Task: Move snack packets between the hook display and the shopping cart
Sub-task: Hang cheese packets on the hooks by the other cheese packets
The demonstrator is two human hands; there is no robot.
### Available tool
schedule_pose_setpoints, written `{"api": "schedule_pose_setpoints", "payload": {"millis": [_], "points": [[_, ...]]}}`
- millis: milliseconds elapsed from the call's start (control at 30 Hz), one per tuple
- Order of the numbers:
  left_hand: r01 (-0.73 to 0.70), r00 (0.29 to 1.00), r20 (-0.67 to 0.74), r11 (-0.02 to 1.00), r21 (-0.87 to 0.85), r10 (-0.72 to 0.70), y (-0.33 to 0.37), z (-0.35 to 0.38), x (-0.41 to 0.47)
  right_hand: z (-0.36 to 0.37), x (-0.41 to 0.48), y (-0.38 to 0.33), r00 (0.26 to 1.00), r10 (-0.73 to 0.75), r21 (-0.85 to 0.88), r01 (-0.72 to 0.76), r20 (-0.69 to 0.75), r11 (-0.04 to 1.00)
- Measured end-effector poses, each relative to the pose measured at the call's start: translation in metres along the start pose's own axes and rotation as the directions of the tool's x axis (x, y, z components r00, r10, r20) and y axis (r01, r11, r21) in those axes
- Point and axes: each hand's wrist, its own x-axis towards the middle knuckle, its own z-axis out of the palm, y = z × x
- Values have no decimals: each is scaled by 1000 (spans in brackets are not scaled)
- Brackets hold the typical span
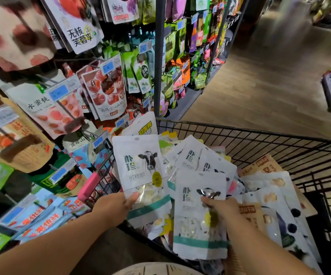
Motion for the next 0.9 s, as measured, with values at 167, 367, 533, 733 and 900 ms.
{"api": "schedule_pose_setpoints", "payload": {"millis": [167, 367, 533, 733, 900], "points": [[-64, 996, -57, 996, 58, 68, 0, 1, -2, 12, -39, -6, 978, -25, 60, 13, 205, 998], [81, 997, -9, 988, -132, -82, -2, 4, 3, 4, -44, -20, 961, -194, 157, 164, 196, 974], [115, 990, -50, 956, -271, -133, -1, 2, -3, -13, -61, -69, 928, -373, 235, 359, 16, 903], [-25, 965, -206, 722, -691, -164, -1, -24, -32, -11, -100, -139, 892, -451, 513, 371, 35, 774], [-144, 905, -350, 598, -788, -243, -10, -59, -60, 21, -162, -195, 825, -539, 646, 322, 167, 692]]}}
